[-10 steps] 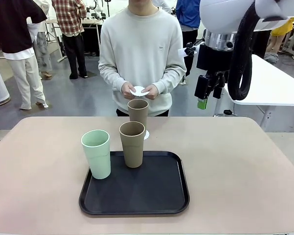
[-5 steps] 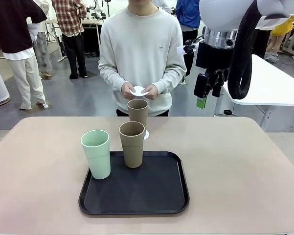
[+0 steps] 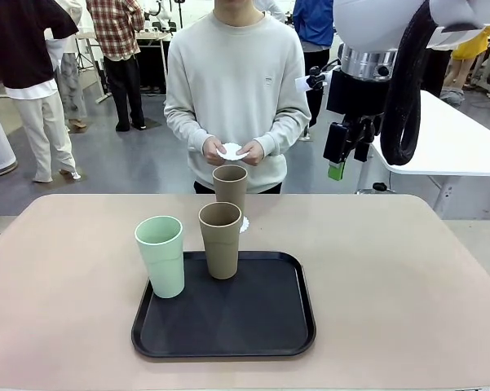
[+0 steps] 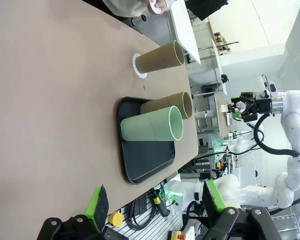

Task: Place coasters on the table and set cups on them.
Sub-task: Take one Reusable plastic cup from the Flat Tray and place it on a coaster set by the human.

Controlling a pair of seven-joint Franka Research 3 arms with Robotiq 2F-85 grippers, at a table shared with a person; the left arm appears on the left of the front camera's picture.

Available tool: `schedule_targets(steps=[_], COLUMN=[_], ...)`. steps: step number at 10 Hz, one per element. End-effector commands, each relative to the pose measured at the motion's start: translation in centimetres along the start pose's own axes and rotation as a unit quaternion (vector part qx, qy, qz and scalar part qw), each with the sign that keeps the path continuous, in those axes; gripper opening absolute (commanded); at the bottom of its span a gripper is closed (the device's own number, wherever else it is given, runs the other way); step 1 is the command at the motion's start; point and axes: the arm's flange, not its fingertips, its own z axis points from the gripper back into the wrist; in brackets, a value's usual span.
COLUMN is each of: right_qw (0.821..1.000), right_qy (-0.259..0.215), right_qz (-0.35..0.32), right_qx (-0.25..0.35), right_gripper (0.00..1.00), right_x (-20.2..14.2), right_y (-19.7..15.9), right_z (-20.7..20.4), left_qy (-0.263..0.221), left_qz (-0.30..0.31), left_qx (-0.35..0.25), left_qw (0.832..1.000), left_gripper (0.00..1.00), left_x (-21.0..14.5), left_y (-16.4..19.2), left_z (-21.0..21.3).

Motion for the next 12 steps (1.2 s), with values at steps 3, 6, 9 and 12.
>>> schedule_targets(steps=[3, 6, 9, 12], right_qw=[1.0, 0.962, 0.894, 0.816], right_qy=[0.0, -0.088, -0.226, -0.343], right_qz=[0.0, -0.234, -0.269, -0.212], right_qx=[0.0, 0.105, 0.279, 0.415], right_gripper=[1.0, 1.0, 1.0, 1.0], right_x=[0.0, -14.3, -21.7, -24.4], right_y=[0.0, -9.8, -18.1, -22.6], right_z=[0.0, 1.1, -1.6, -6.7], left_qy=[-0.003, -0.003, -0.003, -0.003], left_qz=[-0.007, -0.007, -0.007, -0.007], left_qx=[-0.006, -0.006, -0.006, -0.006], left_qw=[1.0, 1.0, 1.0, 1.0], left_gripper=[1.0, 1.0, 1.0, 1.0], left_x=[-0.1, -0.1, -0.1, -0.1], left_y=[0.2, 0.2, 0.2, 0.2], left_z=[0.1, 0.1, 0.1, 0.1])
